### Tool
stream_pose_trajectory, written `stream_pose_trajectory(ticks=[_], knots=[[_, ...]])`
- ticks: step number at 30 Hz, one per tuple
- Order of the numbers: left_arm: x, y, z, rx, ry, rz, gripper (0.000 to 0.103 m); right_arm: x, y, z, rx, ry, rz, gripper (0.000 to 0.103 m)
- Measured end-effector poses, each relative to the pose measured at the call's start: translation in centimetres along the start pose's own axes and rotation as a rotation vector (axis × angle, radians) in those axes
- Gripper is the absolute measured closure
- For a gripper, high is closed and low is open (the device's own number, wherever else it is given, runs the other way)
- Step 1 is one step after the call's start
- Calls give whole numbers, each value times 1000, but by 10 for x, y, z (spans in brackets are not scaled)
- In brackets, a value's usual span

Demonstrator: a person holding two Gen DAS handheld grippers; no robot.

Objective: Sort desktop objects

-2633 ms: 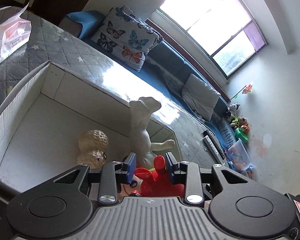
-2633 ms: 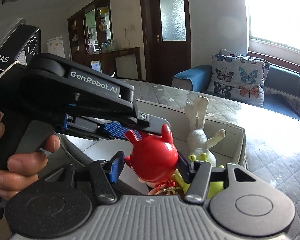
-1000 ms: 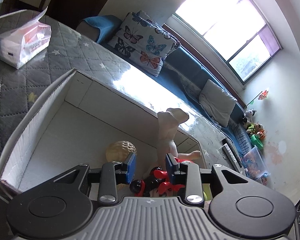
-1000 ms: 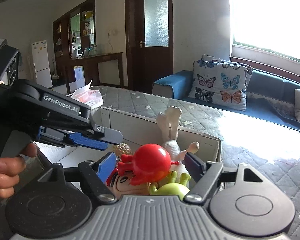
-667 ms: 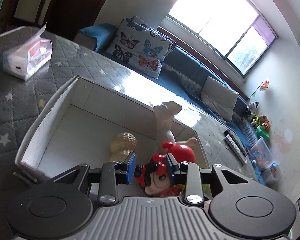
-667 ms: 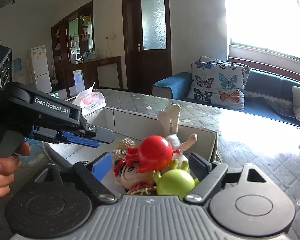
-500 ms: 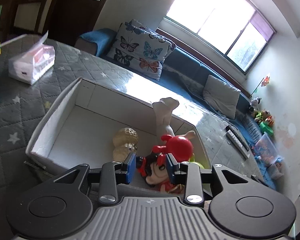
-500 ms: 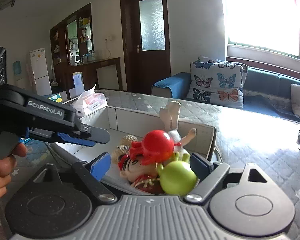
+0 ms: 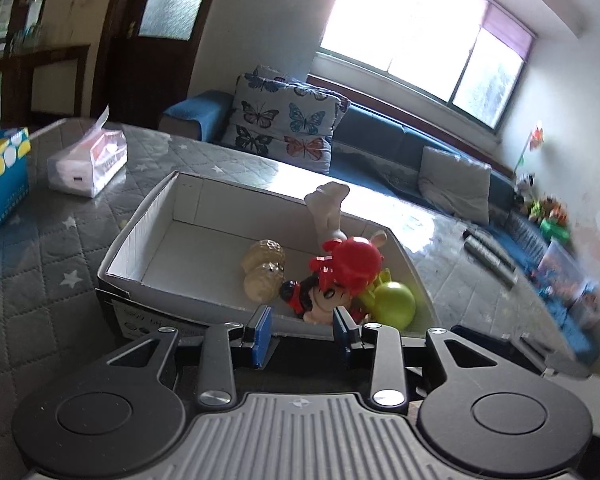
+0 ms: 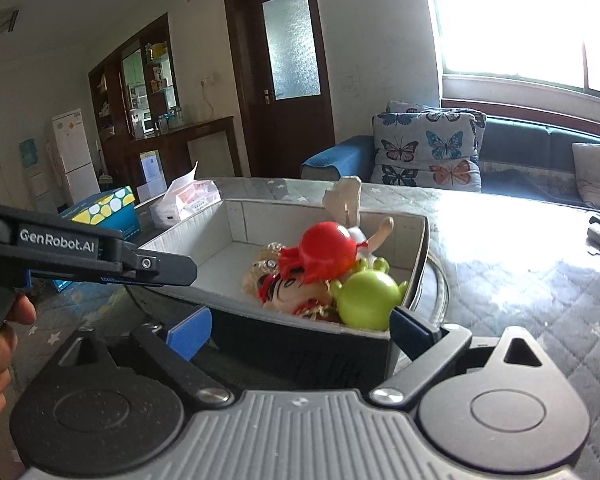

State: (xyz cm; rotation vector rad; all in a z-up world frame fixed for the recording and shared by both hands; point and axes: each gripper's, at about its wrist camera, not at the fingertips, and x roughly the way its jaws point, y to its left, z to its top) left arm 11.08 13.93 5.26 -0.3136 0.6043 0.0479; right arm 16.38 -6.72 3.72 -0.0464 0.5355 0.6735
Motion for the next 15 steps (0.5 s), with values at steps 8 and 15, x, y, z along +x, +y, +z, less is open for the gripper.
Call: stream_pose_trajectory(ticks=[8,15], knots=[[-8,-15,-17,94,-22,69,66,-13,5,-12,20,3,-10,1],[-14,-21,-28,138,-26,114,66,-23,6,-25,39,16,-11,0]])
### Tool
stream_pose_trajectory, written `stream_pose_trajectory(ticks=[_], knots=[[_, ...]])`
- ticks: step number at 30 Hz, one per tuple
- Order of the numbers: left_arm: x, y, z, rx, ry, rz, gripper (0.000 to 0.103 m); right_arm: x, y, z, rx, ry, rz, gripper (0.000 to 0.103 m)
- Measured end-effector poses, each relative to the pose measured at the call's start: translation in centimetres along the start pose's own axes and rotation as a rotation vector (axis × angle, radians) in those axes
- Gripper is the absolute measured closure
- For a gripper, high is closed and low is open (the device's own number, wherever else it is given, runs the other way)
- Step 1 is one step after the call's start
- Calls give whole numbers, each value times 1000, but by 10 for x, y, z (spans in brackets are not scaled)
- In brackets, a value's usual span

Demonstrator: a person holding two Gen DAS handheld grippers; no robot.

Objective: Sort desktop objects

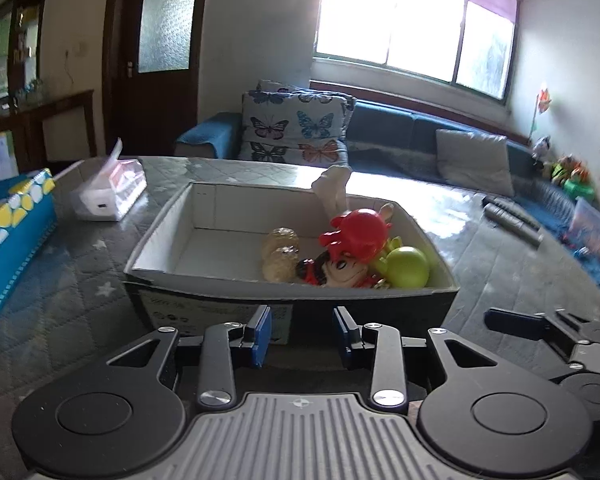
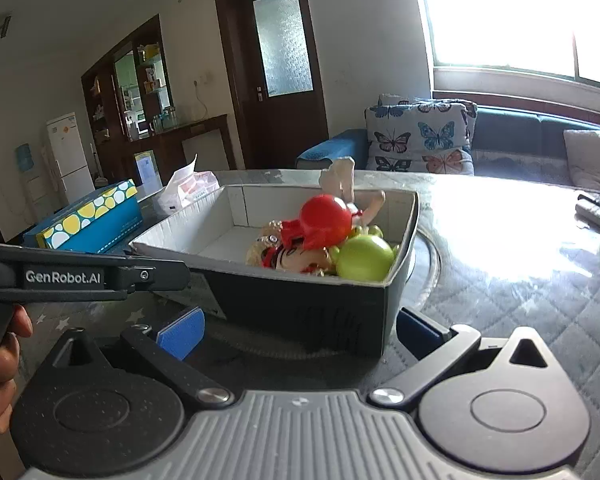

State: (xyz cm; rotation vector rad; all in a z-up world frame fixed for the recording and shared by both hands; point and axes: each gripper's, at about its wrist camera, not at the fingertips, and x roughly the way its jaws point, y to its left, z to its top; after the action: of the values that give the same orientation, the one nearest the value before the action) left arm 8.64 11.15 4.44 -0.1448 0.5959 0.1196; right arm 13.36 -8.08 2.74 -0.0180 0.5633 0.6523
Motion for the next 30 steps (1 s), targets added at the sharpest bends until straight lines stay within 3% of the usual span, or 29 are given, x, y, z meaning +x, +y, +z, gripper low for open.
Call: stream_pose_trajectory(ticks=[16,30], knots=[[-7,-4,-16,30,38,37,66,-13,8,-19,15,20,-1,0],[-15,-9,-22,45,23,50,66,-20,15,-23,-5,21,-8,0]])
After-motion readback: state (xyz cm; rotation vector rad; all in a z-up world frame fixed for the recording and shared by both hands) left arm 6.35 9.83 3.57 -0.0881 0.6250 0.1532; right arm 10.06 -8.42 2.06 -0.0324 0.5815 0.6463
